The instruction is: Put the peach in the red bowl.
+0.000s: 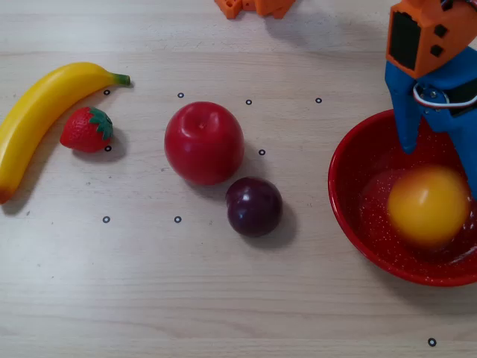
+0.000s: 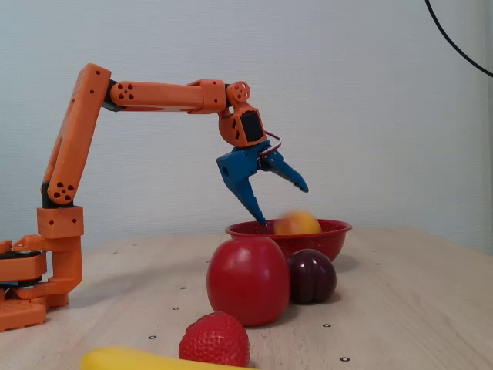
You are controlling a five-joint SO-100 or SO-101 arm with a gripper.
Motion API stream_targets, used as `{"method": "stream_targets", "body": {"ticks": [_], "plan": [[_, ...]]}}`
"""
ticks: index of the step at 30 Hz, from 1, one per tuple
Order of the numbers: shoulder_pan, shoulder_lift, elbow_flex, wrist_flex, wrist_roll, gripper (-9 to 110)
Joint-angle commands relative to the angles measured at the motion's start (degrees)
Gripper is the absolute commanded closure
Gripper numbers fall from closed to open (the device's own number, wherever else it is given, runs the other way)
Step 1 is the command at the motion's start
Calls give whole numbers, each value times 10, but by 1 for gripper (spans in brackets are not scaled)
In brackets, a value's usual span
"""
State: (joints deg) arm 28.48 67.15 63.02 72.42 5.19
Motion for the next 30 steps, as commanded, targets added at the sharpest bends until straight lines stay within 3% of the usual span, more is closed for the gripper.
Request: {"method": "stream_targets", "body": {"ticks": [1, 7, 11, 17, 30], "plan": [[1, 45, -11, -23, 11, 62], [-31, 130, -15, 4, 5, 81], [-72, 213, 3, 23, 1, 100], [-156, 380, 139, -3, -4, 101], [-261, 887, 715, -214, -20, 101]]}}
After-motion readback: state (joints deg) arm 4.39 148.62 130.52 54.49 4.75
